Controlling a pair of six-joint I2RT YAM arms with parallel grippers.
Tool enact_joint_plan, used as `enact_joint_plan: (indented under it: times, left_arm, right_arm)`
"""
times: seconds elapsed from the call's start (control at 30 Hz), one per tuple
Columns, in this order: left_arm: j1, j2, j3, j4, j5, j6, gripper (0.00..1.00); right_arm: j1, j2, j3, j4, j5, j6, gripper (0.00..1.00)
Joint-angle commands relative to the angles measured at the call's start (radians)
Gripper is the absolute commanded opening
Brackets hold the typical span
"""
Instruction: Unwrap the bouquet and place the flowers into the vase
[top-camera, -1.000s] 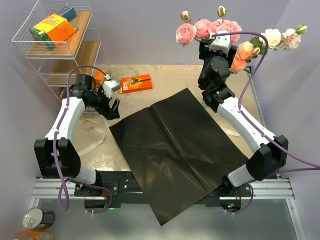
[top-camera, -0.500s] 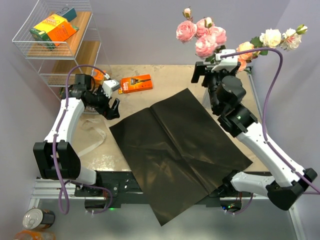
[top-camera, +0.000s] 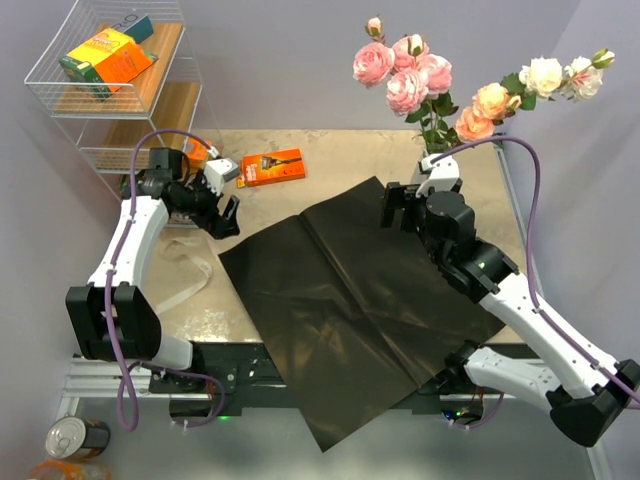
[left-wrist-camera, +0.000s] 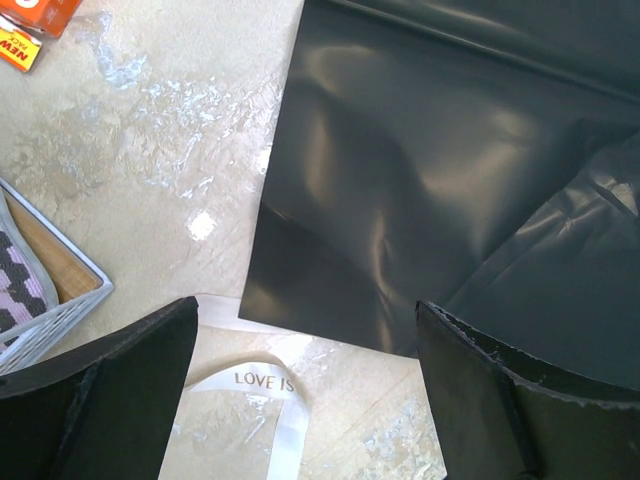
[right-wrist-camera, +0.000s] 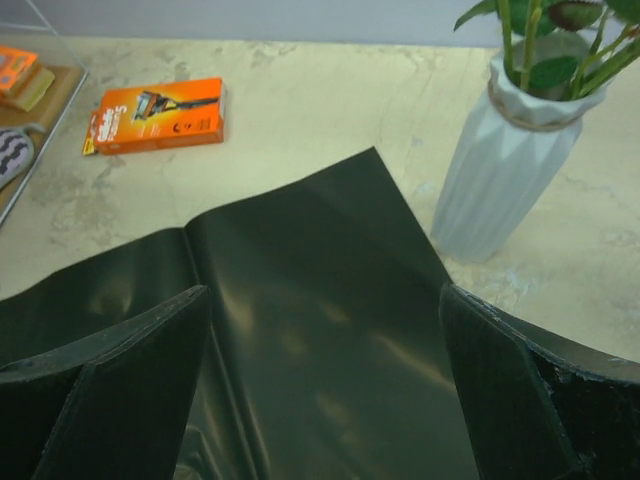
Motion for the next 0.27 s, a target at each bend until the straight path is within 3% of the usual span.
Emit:
enact_joint_plan:
  times: [0.0, 0.23]
  left_arm:
    - [0.011, -0.031, -0.003, 0.031, 0.029, -0.034, 0.94]
    - [0.011, -0.045, -0.016, 0.060, 0.024, -0.049, 0.94]
  right_arm:
    - [0.004, -0.004, -0.003, -0.051, -0.045, 0.049, 0.99]
    - [0.004, -0.025, -0.046, 0.004, -0.091, 0.037, 0.99]
